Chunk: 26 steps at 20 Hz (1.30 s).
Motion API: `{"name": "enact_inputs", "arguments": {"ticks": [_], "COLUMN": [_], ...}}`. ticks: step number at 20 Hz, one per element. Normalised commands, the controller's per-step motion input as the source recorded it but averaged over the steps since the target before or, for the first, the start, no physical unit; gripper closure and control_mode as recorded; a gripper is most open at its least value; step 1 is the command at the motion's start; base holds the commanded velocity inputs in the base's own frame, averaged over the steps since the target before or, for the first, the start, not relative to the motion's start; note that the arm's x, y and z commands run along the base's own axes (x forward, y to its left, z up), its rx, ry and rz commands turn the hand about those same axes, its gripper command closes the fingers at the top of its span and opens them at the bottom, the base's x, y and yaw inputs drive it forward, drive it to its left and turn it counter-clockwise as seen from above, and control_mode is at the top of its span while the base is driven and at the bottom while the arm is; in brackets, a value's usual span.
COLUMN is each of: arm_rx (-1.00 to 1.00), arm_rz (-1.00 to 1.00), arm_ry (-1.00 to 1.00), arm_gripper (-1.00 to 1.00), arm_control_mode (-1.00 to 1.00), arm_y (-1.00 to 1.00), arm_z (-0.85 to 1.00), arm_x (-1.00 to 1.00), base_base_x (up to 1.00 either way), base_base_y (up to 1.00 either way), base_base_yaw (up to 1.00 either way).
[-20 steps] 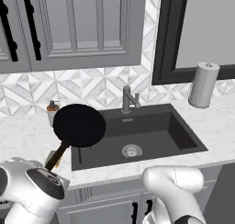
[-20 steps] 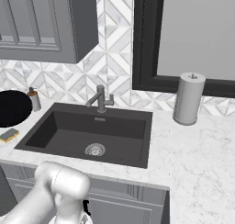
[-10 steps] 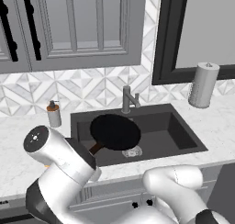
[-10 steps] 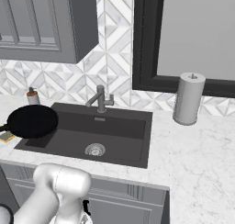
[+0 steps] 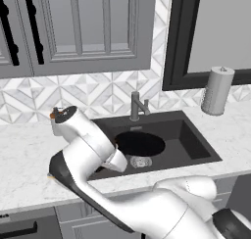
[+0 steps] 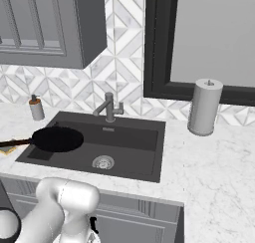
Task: Pick the pan and sponge and place them into the sink. Then turn on the water.
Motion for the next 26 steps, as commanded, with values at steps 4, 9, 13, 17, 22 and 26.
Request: {"name": "enact_inputs", "arguments": {"ticks": [4, 9, 13, 17, 22, 26], "arm_rx": [-0.07, 0.00, 0.00, 0.00, 0.00, -0.01], "arm_rz": [-0.06, -0.22, -0.26, -0.23, -0.16, -0.10], "arm_ry": [0.31, 0.06, 0.00, 0.00, -0.17, -0.23], "arm_gripper": [1.00, 1.00, 1.00, 1.00, 1.00, 1.00], "arm_control_mode": [-1.00, -1.00, -1.00, -1.00, -1.00, -1.00], "arm_y": [-0.40, -0.36, -0.33, -0.40, -0.19, -0.03], "arm_z": [0.00, 0.00, 0.00, -0.06, -0.35, -0.58], "arm_x": [0.67, 0.58, 0.53, 0.45, 0.28, 0.20], "base_base_x": [0.00, 0.00, 0.00, 0.00, 0.00, 0.00], "base_base_y": [0.00, 0.00, 0.00, 0.00, 0.00, 0.00], "base_base_yaw": [0.00, 0.00, 0.00, 0.00, 0.00, 0.00]}}
